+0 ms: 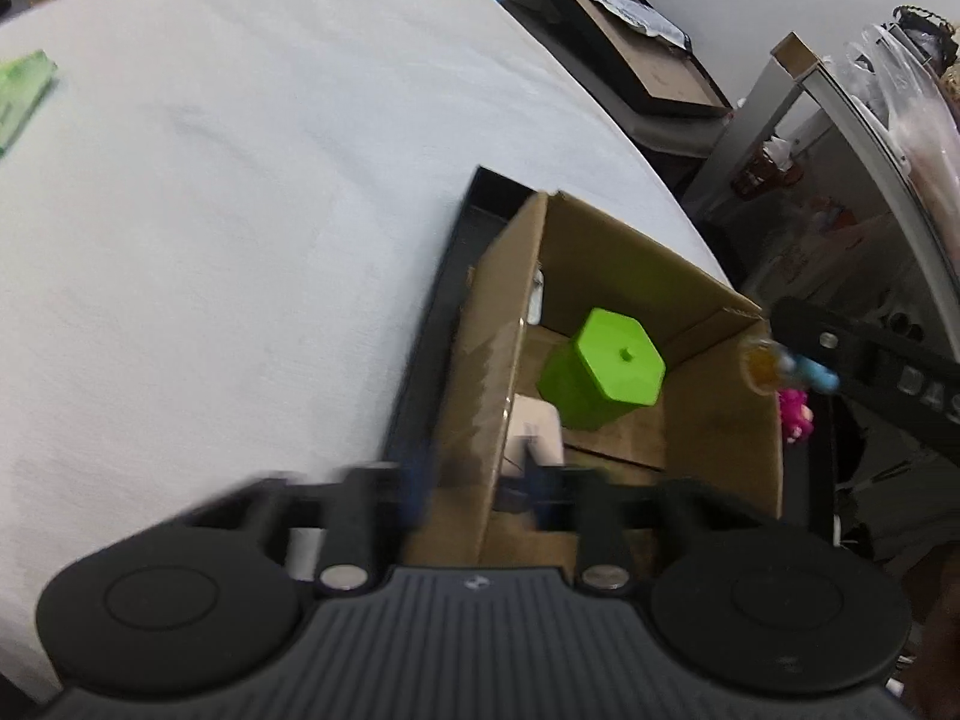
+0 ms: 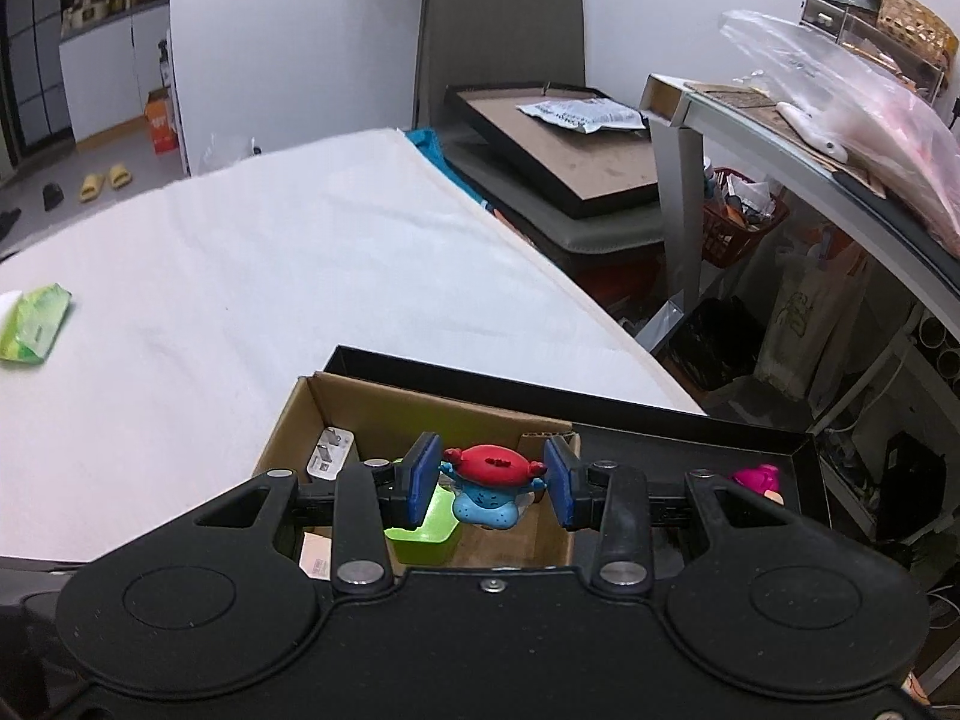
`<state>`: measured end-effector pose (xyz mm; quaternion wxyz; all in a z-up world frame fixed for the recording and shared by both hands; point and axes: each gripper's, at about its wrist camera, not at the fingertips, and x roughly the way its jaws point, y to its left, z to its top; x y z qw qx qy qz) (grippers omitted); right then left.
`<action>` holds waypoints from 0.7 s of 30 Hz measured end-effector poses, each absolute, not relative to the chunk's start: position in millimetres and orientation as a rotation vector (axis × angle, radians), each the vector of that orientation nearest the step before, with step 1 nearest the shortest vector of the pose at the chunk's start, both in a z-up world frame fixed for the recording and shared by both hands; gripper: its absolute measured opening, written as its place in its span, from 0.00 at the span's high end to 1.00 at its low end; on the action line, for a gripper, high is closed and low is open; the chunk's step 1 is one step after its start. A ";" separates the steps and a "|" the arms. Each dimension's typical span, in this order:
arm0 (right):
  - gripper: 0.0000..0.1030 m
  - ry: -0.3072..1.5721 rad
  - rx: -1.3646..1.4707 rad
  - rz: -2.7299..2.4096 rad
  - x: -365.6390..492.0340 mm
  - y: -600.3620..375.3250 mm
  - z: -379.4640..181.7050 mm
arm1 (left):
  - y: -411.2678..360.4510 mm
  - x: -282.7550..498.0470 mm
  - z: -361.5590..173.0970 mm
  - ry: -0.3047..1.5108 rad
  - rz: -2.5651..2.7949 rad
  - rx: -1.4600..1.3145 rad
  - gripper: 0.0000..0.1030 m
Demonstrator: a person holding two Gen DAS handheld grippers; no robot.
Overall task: Organize rigid objects
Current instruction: 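Carry the mug figurine with the right tool and release it into the box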
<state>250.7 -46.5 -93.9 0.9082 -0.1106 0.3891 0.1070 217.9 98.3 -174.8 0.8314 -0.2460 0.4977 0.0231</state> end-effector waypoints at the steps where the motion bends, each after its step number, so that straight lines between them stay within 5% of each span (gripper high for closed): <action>1: 0.63 0.801 -0.230 0.219 252.5 -45.9 -94.6 | 99.0 217.5 -174.4 1.049 0.045 -0.526 0.82; 21: 0.52 0.785 -0.282 0.154 239.6 -53.7 -78.8 | 110.3 211.4 -168.9 1.018 0.006 -0.594 0.83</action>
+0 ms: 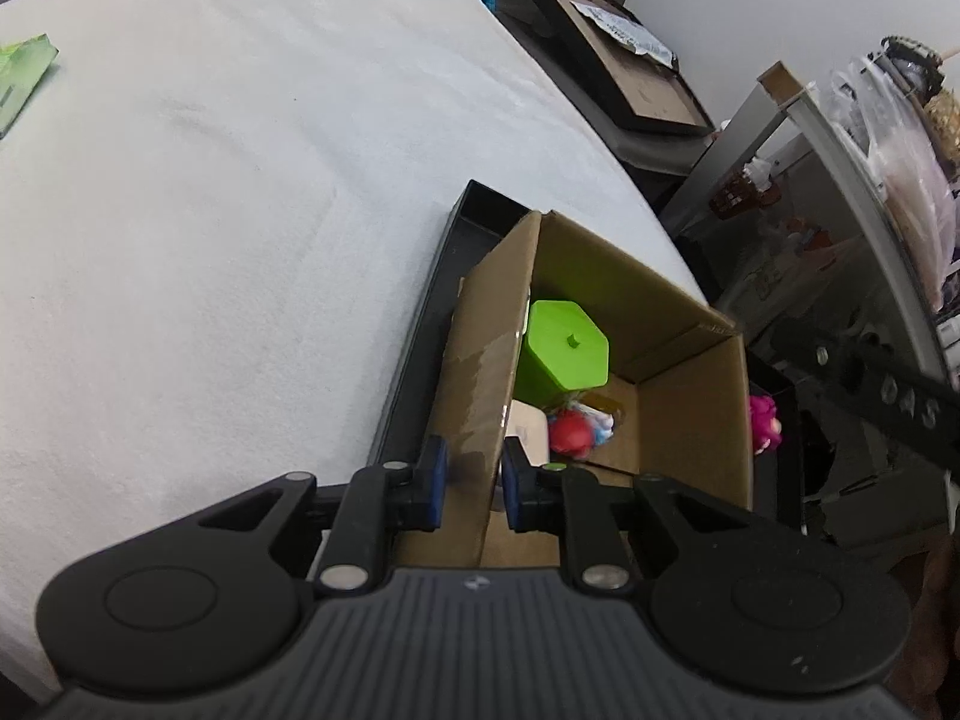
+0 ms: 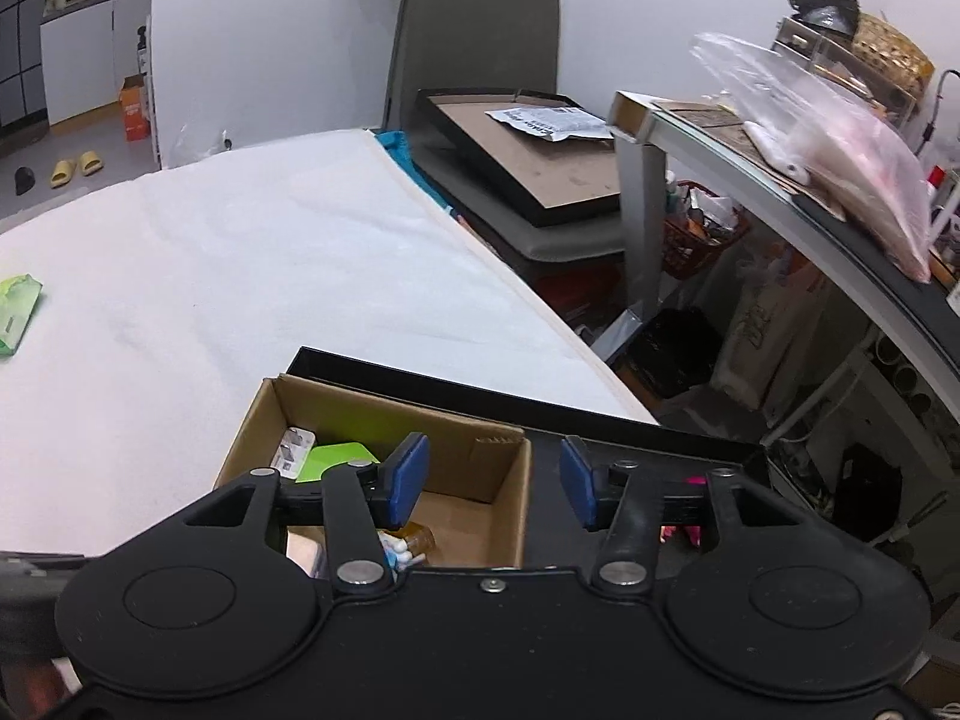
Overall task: Organize rigid objects
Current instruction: 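Carry the mug figurine with the right tool and release it into the box, then return the right tool to the tray and grasp the brown-haired doll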
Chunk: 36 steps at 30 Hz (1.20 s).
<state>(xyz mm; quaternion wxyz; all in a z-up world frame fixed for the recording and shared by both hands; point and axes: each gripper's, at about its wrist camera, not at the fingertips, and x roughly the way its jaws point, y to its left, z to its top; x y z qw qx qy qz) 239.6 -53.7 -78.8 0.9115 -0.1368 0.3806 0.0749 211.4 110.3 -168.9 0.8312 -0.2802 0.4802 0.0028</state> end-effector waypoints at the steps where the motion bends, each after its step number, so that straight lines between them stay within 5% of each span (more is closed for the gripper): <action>1: 0.51 0.785 -0.279 0.152 237.9 -56.1 -77.8 | 111.1 210.7 -168.4 1.018 0.005 -0.597 0.83; 12: 0.43 0.782 -0.266 0.109 222.5 -80.9 -73.6 | 109.9 207.4 -167.9 1.015 0.008 -0.572 0.82; 36: 0.43 0.780 -0.061 0.116 243.2 -155.8 -102.8 | 78.1 211.0 -156.2 0.966 0.078 -0.312 0.78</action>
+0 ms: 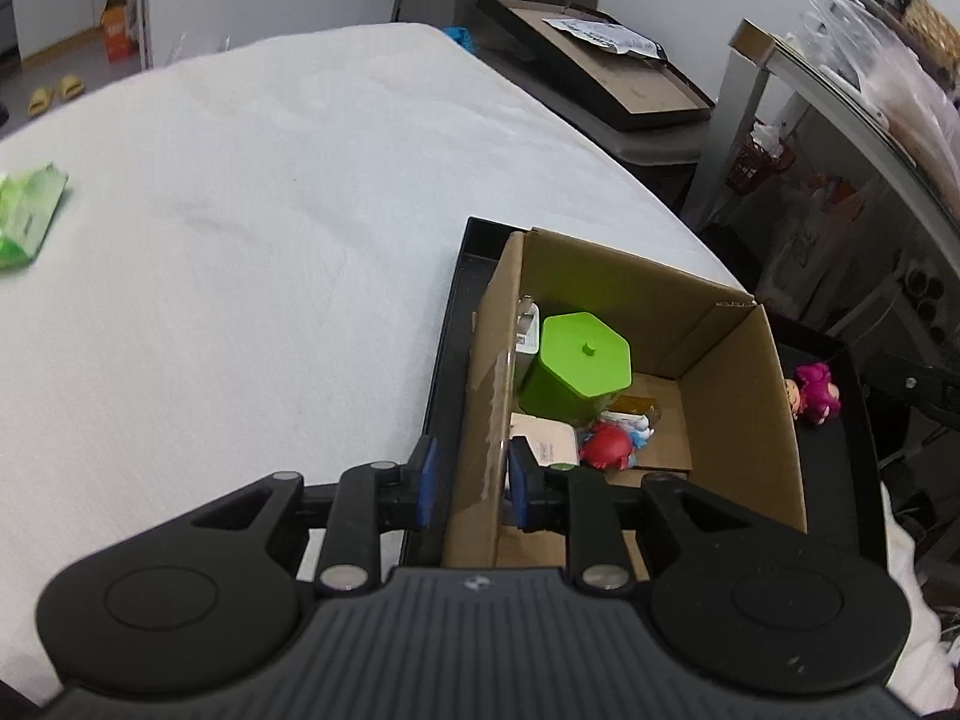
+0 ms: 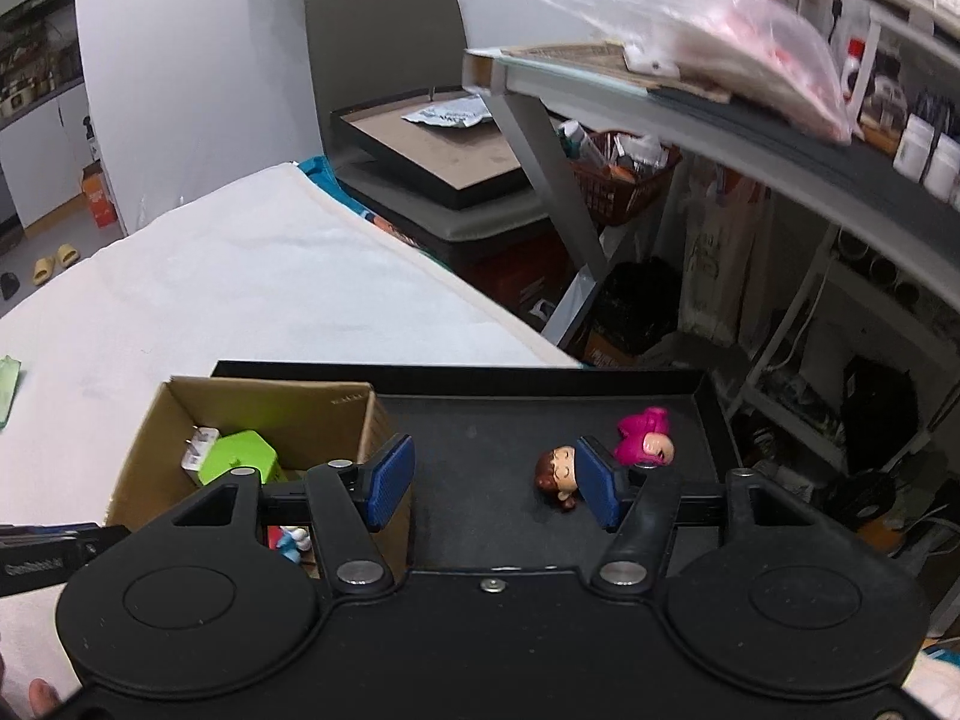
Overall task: Organize rigid objects
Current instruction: 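Return the right tool to the tray and grasp the brown-haired doll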
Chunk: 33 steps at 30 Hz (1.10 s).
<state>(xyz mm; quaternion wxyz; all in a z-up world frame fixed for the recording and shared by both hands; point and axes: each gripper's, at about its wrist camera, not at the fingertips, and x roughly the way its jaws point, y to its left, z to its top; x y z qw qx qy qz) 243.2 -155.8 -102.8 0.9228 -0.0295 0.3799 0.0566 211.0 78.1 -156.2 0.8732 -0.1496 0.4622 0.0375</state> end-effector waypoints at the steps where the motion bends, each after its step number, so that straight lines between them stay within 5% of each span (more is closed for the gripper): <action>1: 0.43 0.781 -0.050 0.120 244.7 -159.5 -107.8 | 76.7 211.7 -155.9 0.969 0.080 -0.306 0.78; 17: 0.43 0.757 0.089 0.063 263.9 -203.8 -175.7 | 51.3 229.4 -147.3 1.009 0.185 -0.163 0.62; 33: 0.43 0.819 0.164 0.098 306.5 -216.3 -211.5 | 23.9 262.2 -140.7 1.080 0.296 -0.015 0.61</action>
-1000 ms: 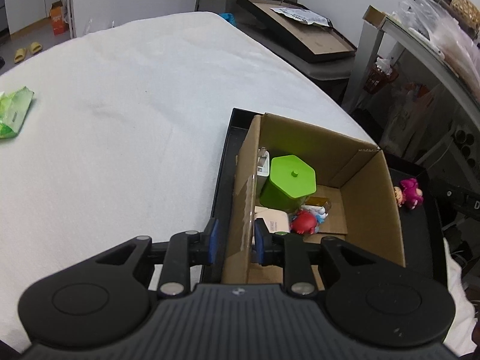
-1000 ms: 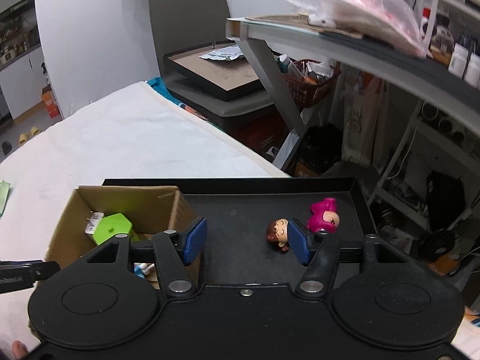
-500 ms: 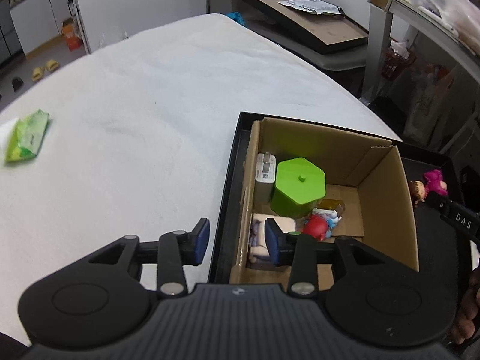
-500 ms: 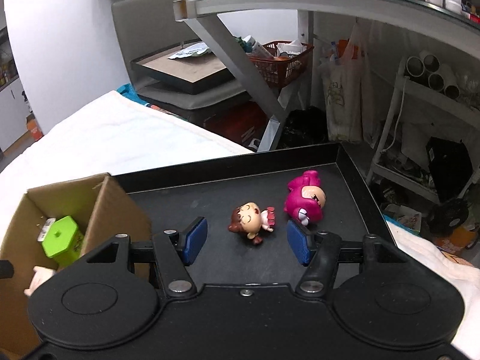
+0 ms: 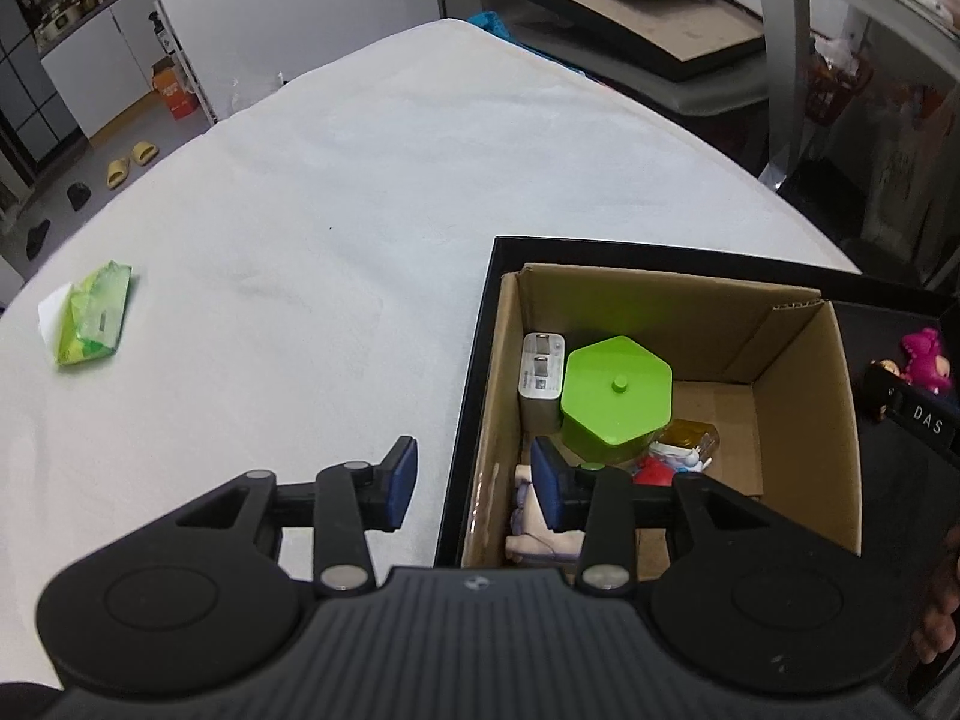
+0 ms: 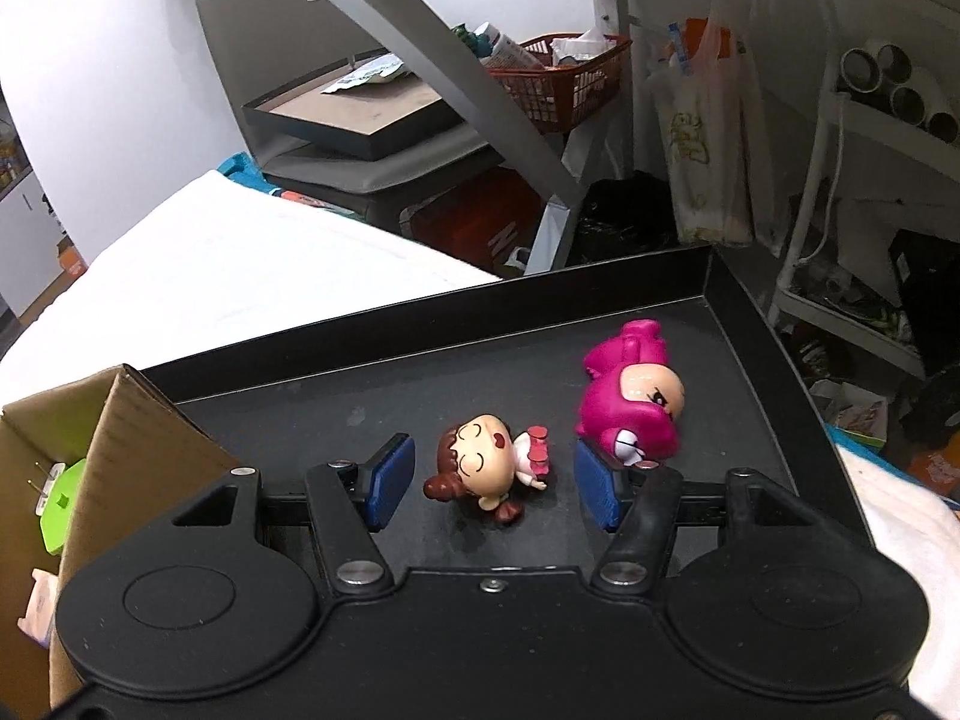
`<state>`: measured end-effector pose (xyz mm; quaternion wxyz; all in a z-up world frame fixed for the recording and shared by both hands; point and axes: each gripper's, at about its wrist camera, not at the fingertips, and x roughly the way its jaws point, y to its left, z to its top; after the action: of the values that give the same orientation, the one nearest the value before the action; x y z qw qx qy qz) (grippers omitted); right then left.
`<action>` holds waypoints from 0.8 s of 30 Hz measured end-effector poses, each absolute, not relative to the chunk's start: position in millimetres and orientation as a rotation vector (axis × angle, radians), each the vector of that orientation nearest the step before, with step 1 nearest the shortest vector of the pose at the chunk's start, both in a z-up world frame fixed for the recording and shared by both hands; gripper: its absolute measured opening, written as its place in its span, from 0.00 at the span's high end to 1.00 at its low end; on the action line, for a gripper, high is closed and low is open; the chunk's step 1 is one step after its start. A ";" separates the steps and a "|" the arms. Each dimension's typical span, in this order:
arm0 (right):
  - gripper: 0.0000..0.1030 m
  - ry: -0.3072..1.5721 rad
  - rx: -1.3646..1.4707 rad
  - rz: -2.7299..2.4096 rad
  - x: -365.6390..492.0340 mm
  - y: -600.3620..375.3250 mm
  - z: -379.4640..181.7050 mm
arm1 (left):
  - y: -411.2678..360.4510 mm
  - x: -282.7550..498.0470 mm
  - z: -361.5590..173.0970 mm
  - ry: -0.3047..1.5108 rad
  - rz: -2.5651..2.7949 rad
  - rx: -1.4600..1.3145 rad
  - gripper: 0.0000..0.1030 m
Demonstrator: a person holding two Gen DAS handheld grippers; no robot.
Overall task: Organize rigid objects
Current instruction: 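Return the right tool to the tray and grasp the brown-haired doll, then carry the doll with the right tool and release it into the box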
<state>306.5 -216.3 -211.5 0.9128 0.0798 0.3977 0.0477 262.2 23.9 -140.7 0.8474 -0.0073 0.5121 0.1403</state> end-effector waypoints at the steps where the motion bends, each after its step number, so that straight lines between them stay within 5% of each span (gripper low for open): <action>1: 0.43 0.826 0.171 0.103 307.7 -217.0 -213.1 | 22.5 263.8 -141.0 1.084 0.301 -0.005 0.61; 3: 0.46 0.833 0.183 0.108 310.2 -218.8 -215.8 | 19.8 267.0 -141.8 1.096 0.311 0.004 0.61; 4: 0.59 0.834 0.180 0.109 311.8 -219.4 -217.4 | 18.2 268.7 -142.6 1.103 0.313 0.006 0.61; 24: 0.59 0.825 0.193 0.113 293.9 -233.7 -200.3 | 13.4 252.6 -125.7 1.113 0.374 -0.016 0.61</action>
<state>293.9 -233.7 -200.3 0.9100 0.0935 0.4001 0.0548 252.6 13.4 -125.7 0.8325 -0.0077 0.5251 0.1765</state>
